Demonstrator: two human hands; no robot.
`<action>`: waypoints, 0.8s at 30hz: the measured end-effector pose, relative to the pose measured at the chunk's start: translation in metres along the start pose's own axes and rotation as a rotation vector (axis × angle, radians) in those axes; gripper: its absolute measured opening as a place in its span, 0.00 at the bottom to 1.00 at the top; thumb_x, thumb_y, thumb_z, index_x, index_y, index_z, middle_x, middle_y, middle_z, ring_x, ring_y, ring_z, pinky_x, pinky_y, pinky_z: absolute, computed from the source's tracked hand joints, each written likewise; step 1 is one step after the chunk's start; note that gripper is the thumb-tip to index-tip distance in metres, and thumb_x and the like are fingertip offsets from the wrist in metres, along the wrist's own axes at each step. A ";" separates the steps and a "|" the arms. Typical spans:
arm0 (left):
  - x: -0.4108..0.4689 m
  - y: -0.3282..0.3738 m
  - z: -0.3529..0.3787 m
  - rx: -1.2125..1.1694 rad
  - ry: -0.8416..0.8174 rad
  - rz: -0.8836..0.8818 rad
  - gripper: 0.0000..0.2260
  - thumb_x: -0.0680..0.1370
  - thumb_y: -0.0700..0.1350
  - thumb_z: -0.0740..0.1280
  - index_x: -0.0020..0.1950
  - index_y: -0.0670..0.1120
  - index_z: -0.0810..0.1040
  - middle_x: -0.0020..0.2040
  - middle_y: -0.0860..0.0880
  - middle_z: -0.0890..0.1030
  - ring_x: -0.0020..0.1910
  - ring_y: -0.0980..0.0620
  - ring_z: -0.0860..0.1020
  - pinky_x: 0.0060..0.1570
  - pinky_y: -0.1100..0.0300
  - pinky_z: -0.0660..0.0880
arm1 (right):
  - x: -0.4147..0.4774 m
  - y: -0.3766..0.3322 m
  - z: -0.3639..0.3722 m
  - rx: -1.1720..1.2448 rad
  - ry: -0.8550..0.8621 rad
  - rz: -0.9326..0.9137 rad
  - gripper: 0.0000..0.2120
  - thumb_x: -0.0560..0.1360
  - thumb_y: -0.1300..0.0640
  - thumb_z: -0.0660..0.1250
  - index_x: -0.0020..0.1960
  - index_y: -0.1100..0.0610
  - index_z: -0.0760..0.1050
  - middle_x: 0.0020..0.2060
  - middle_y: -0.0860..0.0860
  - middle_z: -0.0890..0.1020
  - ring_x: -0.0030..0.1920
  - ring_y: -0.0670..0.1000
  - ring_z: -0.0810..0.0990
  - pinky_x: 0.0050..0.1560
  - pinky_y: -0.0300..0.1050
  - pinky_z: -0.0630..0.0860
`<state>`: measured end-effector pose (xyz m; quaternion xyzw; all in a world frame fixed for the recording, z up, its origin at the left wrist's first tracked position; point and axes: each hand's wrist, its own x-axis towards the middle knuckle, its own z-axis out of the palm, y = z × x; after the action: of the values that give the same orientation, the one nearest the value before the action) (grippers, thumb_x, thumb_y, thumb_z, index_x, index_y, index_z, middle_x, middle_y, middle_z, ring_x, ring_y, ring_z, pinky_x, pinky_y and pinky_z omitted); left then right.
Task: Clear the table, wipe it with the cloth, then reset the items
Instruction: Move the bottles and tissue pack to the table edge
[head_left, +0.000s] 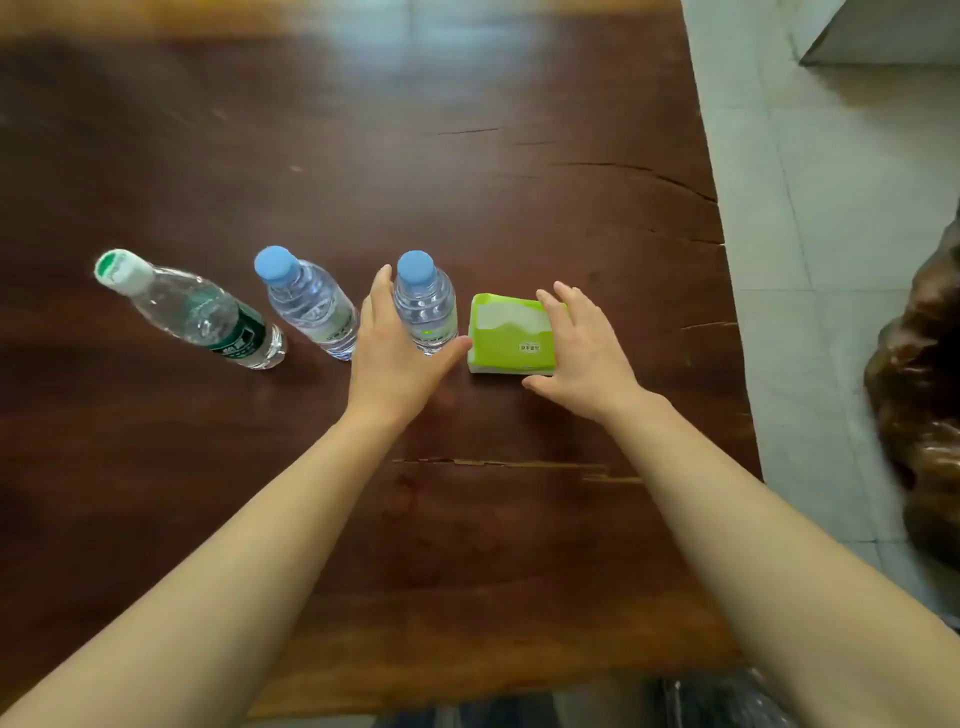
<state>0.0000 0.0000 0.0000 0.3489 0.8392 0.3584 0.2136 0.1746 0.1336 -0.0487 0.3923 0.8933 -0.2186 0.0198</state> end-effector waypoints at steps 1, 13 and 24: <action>0.004 -0.002 0.003 -0.009 0.019 0.017 0.45 0.68 0.52 0.80 0.78 0.43 0.61 0.73 0.46 0.71 0.73 0.47 0.69 0.71 0.49 0.68 | 0.007 0.003 0.004 -0.021 -0.022 -0.019 0.52 0.67 0.46 0.78 0.81 0.55 0.53 0.80 0.56 0.55 0.81 0.58 0.51 0.80 0.59 0.51; 0.024 -0.010 0.015 0.050 0.132 -0.018 0.25 0.70 0.50 0.78 0.61 0.44 0.72 0.51 0.49 0.81 0.51 0.44 0.79 0.49 0.53 0.74 | 0.034 0.015 0.026 -0.086 -0.001 -0.052 0.41 0.67 0.43 0.74 0.75 0.53 0.63 0.66 0.52 0.73 0.67 0.58 0.70 0.77 0.62 0.54; 0.013 0.019 0.019 0.057 0.047 0.157 0.26 0.69 0.51 0.79 0.61 0.44 0.75 0.51 0.49 0.83 0.46 0.50 0.78 0.47 0.59 0.71 | -0.054 0.020 0.009 0.046 0.269 0.269 0.41 0.66 0.36 0.73 0.72 0.56 0.68 0.61 0.54 0.76 0.62 0.60 0.73 0.73 0.60 0.62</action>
<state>0.0115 0.0275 0.0003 0.4110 0.8238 0.3581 0.1554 0.2250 0.1043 -0.0536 0.5342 0.8221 -0.1801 -0.0796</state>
